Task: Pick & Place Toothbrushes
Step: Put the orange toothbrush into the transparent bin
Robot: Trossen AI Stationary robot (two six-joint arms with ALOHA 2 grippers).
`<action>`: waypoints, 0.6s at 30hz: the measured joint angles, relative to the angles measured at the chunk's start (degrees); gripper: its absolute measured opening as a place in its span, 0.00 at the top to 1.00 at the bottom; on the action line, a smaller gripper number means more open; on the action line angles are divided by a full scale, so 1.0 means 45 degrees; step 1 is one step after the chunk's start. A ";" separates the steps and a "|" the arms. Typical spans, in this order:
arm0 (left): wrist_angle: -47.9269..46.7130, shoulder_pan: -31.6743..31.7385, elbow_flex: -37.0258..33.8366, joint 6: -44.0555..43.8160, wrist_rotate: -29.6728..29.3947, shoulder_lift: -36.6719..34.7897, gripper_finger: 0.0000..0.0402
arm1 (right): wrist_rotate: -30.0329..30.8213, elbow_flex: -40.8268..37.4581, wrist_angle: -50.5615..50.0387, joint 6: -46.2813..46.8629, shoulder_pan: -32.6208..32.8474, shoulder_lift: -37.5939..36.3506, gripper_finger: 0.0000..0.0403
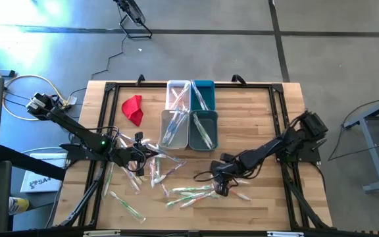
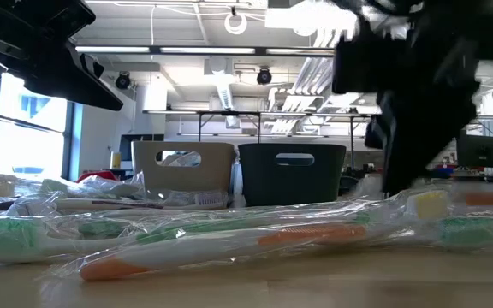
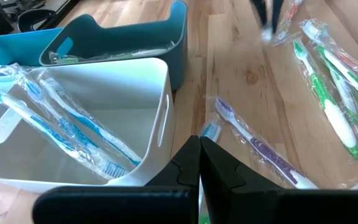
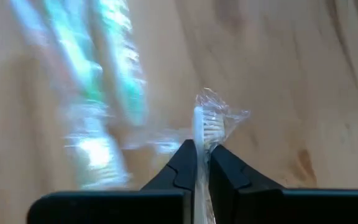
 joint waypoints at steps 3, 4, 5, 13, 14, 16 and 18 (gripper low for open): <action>0.0010 0.0000 0.0000 0.0000 0.0002 0.0000 0.99 | 0.0155 0.0022 -0.0028 -0.0022 -0.0002 -0.0816 0.97; 0.0006 0.0000 0.0000 0.0000 0.0002 0.0000 0.99 | 0.0279 0.0019 -0.0039 -0.0057 -0.0003 -0.1105 0.97; 0.0010 0.0000 0.0000 0.0000 0.0002 0.0000 0.99 | 0.0367 0.0019 0.0034 -0.0121 -0.0011 -0.1389 0.97; 0.0029 0.0000 0.0000 -0.0041 0.0007 0.0000 0.99 | 0.2332 0.0034 -0.0125 -0.1392 0.0217 -0.4182 0.97; 0.0031 0.0000 0.0000 -0.0049 0.0012 0.0000 0.99 | 0.2648 0.0034 -0.0111 -0.1664 0.0243 -0.4533 0.97; 0.0044 0.0000 0.0000 -0.0041 0.0014 0.0000 0.99 | 0.3285 0.0034 -0.0104 -0.2234 0.0280 -0.5247 0.97; 0.0129 0.0000 0.0000 -0.0034 0.0012 0.0000 0.99 | 0.3921 0.0034 -0.0103 -0.2754 0.0316 -0.5892 0.97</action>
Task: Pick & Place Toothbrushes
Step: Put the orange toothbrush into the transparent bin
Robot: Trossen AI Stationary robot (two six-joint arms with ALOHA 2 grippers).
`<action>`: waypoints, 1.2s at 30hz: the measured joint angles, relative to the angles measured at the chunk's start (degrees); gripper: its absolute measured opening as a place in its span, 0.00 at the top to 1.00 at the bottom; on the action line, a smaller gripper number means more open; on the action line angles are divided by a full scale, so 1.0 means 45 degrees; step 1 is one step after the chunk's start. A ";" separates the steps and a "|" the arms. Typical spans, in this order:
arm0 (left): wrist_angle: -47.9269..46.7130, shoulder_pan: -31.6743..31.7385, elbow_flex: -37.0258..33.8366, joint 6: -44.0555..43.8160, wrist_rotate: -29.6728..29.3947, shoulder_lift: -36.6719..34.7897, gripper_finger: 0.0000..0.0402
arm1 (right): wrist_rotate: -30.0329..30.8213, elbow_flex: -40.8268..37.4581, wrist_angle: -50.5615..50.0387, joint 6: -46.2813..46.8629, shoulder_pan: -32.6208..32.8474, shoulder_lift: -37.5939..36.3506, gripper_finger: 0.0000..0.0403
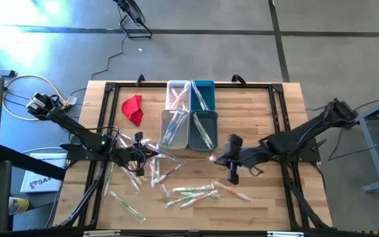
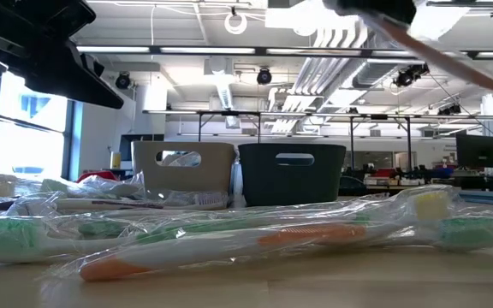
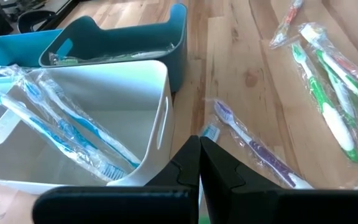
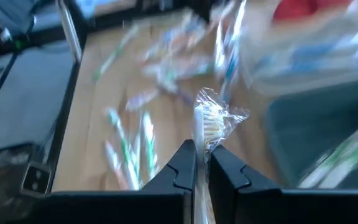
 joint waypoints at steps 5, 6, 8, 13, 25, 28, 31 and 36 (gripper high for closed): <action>0.0287 0.0000 0.0000 0.0019 -0.0526 0.0000 0.99 | 0.1665 0.0000 0.0256 -0.1619 -0.0059 -0.1293 0.97; 0.0382 0.0000 0.0000 0.0039 -0.0749 0.0000 0.99 | 0.2033 0.0000 0.0371 -0.2052 -0.0114 -0.1488 0.97; 0.0670 0.0054 0.0000 0.0232 -0.0889 -0.0005 0.99 | 0.2510 0.0000 0.0708 -0.2858 -0.0267 -0.1806 0.97; 0.0896 0.1352 0.0522 0.0801 0.0217 -0.0058 0.99 | 0.2547 0.0005 0.2076 -0.4886 -0.1079 -0.2119 0.97; 0.0881 0.6708 0.1686 0.2384 0.4413 -0.0058 0.99 | 0.0463 0.0005 0.2669 -0.6994 -0.4080 -0.2093 0.97; 0.1022 0.8066 0.1715 0.3054 0.6422 -0.0057 0.99 | -0.0456 0.0005 0.2927 -0.7457 -0.4976 -0.1900 0.97; 0.1831 0.9355 0.1715 0.3466 0.8524 -0.0035 0.99 | -0.1455 0.0005 0.3516 -0.7560 -0.5864 -0.1576 0.97; 0.3367 1.0916 0.1734 0.3755 1.1460 0.0283 0.99 | -0.3649 0.0019 0.5123 -0.7589 -0.7017 -0.0585 0.97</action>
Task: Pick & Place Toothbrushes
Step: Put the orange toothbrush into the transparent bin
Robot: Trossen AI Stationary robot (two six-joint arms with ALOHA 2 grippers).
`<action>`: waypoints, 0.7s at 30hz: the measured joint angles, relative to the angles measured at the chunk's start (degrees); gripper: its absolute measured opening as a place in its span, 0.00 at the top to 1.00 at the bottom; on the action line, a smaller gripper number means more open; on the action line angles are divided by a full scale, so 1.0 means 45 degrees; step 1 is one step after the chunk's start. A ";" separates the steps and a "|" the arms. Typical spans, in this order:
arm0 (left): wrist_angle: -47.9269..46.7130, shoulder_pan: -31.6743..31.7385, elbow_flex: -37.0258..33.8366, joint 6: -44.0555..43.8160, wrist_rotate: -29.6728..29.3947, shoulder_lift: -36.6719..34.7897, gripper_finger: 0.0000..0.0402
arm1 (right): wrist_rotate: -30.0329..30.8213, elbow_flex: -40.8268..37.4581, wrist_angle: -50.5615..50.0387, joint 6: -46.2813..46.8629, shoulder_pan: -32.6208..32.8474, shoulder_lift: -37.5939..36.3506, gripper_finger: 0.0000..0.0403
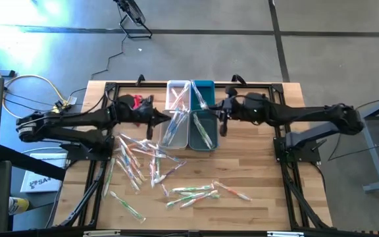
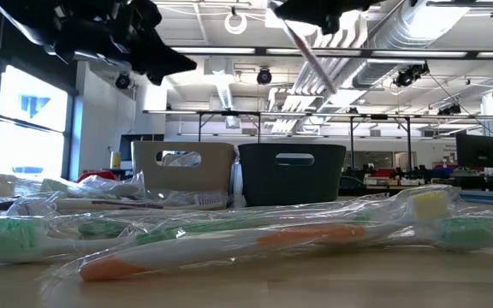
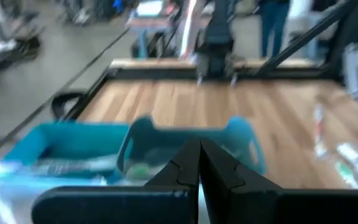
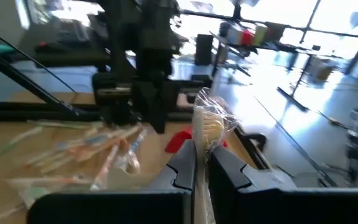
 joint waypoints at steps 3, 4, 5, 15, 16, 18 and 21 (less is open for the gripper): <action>0.0623 0.0443 0.0000 -0.0005 0.1182 0.0293 0.99 | -0.1572 0.0000 0.1232 0.0000 -0.0418 0.0783 0.97; 0.0830 0.0524 0.0000 -0.0024 0.1334 0.0396 0.99 | -0.2040 0.0000 0.1761 0.0051 -0.0489 0.1077 0.97; 0.1047 0.0528 0.0000 -0.0025 0.1409 0.0484 0.99 | -0.2511 0.0000 0.2314 0.0090 -0.0533 0.1367 0.97; 0.2661 0.0499 0.0000 -0.1043 0.1319 0.1621 0.96 | -0.4228 0.0000 0.5937 0.0381 -0.0516 0.3491 0.97; 0.2918 0.0499 0.0000 -0.1080 0.1319 0.1772 0.94 | -0.4223 0.0000 0.6209 0.0370 -0.0518 0.3626 0.97; 0.3361 0.0499 0.0000 -0.1137 0.1316 0.2091 0.89 | -0.4223 0.0000 0.6587 0.0343 -0.0587 0.3738 0.97; 0.4330 0.0481 0.0000 -0.0772 0.1352 0.2590 0.78 | -0.4167 0.0000 0.7184 0.0428 -0.0604 0.3859 0.97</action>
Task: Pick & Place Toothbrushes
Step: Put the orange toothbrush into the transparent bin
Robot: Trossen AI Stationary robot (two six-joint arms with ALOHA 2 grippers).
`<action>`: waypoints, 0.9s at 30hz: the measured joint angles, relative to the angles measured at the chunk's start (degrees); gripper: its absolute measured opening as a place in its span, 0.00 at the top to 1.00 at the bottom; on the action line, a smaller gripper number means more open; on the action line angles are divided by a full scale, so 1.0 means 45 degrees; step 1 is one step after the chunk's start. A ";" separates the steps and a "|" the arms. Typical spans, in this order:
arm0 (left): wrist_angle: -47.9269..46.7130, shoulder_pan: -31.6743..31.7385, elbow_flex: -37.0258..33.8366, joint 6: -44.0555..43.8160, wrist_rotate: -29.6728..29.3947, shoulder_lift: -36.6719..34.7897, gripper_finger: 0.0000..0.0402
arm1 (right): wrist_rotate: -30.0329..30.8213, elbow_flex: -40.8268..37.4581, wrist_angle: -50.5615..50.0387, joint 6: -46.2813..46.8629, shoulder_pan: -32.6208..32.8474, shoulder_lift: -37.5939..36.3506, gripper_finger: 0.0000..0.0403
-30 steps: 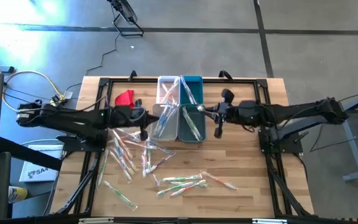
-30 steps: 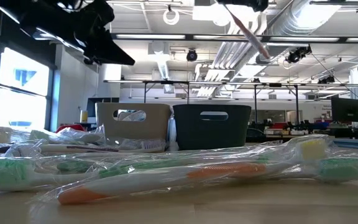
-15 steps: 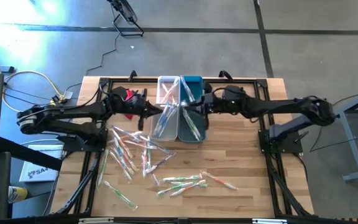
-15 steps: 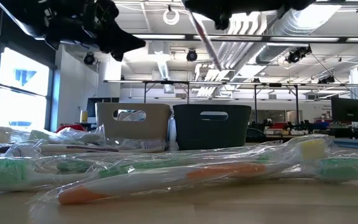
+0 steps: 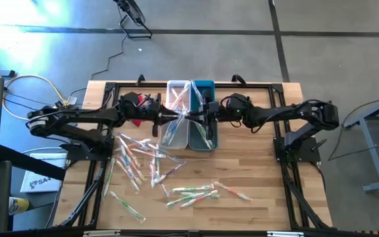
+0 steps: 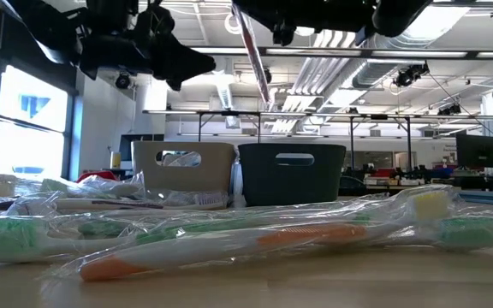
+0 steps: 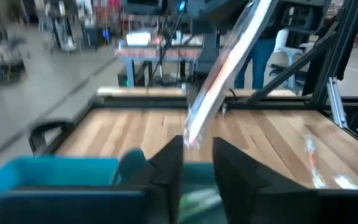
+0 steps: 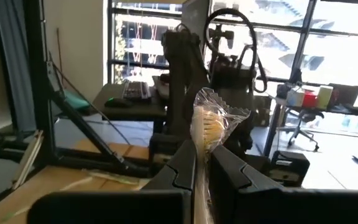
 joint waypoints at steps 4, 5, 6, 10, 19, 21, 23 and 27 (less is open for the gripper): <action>0.1478 -0.0371 0.0000 0.0851 0.0151 0.0683 0.68 | 0.0533 0.0000 0.0479 0.0037 0.0016 0.0015 0.97; 0.1814 -0.0492 0.0000 0.1163 0.0069 0.0890 0.66 | 0.0647 0.0000 0.0542 0.0045 0.0046 0.0015 0.97; 0.2127 -0.0607 0.0000 0.1465 -0.0146 0.1087 0.66 | 0.0693 0.0000 0.0548 0.0046 0.0084 0.0015 0.97; 0.2757 -0.0834 0.0106 0.1764 -0.1079 0.1795 0.65 | 0.0689 0.0000 0.0439 0.0046 0.0092 0.0015 0.97; 0.2615 -0.0823 0.1673 0.0697 -0.0757 0.3246 0.65 | 0.0705 -0.0005 0.0361 0.0046 0.0132 0.0015 0.97; 0.2435 -0.0823 0.1903 0.0718 -0.0302 0.3320 0.65 | 0.0886 -0.0005 0.0308 0.0046 0.0131 0.0015 0.97; 0.2211 -0.0825 0.2040 0.0722 -0.0050 0.3320 0.65 | 0.1129 -0.0005 0.0283 0.0046 0.0131 0.0015 0.97; 0.2149 -0.0837 0.2050 0.0703 -0.0033 0.3320 0.65 | 0.1189 -0.0005 0.0273 0.0038 0.0124 0.0015 0.97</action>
